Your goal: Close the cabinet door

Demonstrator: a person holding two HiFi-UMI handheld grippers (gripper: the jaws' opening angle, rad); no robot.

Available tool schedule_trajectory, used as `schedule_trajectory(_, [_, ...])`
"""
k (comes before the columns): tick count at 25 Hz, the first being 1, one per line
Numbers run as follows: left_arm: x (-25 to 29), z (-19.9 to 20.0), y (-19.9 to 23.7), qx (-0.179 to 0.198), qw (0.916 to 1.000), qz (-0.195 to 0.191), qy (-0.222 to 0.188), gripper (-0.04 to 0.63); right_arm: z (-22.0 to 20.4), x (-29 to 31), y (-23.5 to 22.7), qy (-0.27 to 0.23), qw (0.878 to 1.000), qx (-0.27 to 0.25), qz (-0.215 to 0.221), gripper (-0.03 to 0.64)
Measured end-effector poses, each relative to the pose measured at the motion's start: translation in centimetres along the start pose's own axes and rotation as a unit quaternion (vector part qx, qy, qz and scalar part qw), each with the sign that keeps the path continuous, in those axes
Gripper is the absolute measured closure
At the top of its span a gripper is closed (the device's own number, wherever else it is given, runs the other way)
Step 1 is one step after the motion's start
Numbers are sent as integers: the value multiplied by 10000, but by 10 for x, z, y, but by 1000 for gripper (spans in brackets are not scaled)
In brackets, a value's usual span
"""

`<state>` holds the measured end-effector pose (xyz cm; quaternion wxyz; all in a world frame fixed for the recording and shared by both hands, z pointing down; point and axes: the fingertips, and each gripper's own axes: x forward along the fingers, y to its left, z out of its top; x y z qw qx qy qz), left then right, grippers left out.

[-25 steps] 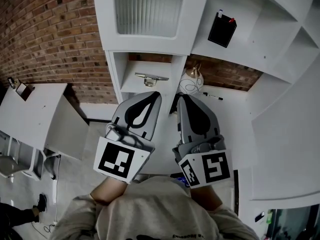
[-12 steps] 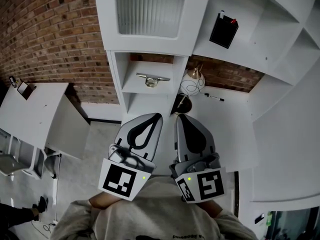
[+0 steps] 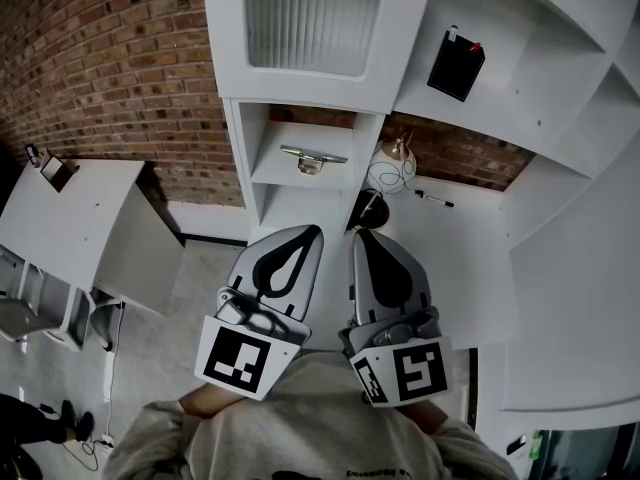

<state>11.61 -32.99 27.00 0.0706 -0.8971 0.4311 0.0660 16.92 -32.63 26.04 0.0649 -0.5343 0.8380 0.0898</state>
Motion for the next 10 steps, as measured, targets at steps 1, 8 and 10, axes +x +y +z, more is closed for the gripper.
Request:
schedule_trajectory(1, [0, 0, 0, -2, 10000, 1, -6, 588, 0, 0, 0, 1, 10000, -7, 5, 598])
schedule_trajectory(8, [1, 0, -5, -15, 10000, 45, -25, 588, -1, -6, -5, 19, 10000, -11, 0, 598])
schedule_trajectory(10, [1, -2, -6, -21, 10000, 60, -13, 589, -3, -8, -7, 21, 10000, -6, -9, 599])
